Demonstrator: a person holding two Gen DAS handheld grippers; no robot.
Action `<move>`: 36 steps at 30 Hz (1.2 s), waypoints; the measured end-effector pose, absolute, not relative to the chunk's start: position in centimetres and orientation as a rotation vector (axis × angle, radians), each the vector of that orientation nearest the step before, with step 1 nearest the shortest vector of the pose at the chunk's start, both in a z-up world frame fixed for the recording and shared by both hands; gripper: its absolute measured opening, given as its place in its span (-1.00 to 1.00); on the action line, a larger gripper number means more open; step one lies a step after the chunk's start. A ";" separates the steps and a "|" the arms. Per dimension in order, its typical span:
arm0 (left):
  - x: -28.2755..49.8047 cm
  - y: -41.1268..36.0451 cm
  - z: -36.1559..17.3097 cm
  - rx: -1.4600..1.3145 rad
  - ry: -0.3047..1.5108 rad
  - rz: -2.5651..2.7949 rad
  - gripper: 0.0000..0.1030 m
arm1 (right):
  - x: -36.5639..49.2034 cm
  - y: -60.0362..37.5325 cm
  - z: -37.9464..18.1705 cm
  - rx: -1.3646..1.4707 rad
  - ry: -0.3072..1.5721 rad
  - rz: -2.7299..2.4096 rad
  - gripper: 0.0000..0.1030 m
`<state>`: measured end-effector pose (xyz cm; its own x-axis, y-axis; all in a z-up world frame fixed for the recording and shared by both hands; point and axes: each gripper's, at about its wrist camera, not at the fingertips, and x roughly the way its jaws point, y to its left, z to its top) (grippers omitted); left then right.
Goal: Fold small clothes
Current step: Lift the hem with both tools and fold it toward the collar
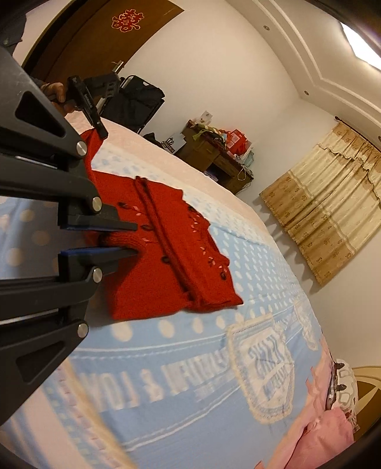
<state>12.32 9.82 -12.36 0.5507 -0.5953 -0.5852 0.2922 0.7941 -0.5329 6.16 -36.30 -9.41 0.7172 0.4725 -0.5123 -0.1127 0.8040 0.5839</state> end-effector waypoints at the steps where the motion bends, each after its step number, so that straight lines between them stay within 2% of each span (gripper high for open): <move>1: 13.2 10.0 -12.2 -0.403 0.838 -0.540 -0.88 | 7.1 -36.3 -9.2 0.555 0.704 0.345 -0.85; 13: 22.8 10.4 -9.6 -0.439 0.807 -0.514 -0.95 | 18.8 -35.8 -7.5 0.567 0.735 0.355 -0.85; 17: 23.3 9.7 -10.1 -0.410 0.814 -0.533 -0.95 | 20.9 -35.7 -8.6 0.575 0.764 0.347 -0.85; 18: 23.1 9.3 -10.5 -0.379 0.827 -0.522 -0.85 | 21.1 -35.6 -9.1 0.571 0.775 0.348 -0.85; 20: 23.0 8.3 -11.9 -0.302 0.887 -0.514 -0.26 | 21.3 -35.7 -10.0 0.571 0.796 0.348 -0.85; 21: 22.9 8.1 -12.8 -0.278 0.912 -0.502 0.20 | 21.3 -35.8 -10.4 0.575 0.802 0.347 -0.85; 22: 22.7 7.9 -13.8 -0.266 0.920 -0.491 0.27 | 21.1 -36.0 -10.9 0.577 0.809 0.344 -0.85; 28: 21.9 6.4 -16.5 -0.244 0.989 -0.549 0.23 | 18.9 -36.8 -11.2 0.562 0.812 0.340 -0.85; 31: 21.4 4.7 -17.2 -0.176 1.002 -0.555 0.08 | 18.3 -36.9 -11.0 0.555 0.807 0.342 -0.85; 35: 21.8 4.1 -18.2 -0.154 1.029 -0.526 0.00 | 18.1 -36.8 -10.8 0.550 0.802 0.349 -0.85; 36: 21.8 4.2 -18.0 -0.155 1.030 -0.519 -0.10 | 18.2 -36.7 -10.7 0.548 0.802 0.350 -0.85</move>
<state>21.84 4.22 -18.05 0.4062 -0.4811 -0.7769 0.3384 0.8690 -0.3611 18.18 -36.71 -10.75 0.6504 0.4916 -0.5791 -0.0902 0.8070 0.5837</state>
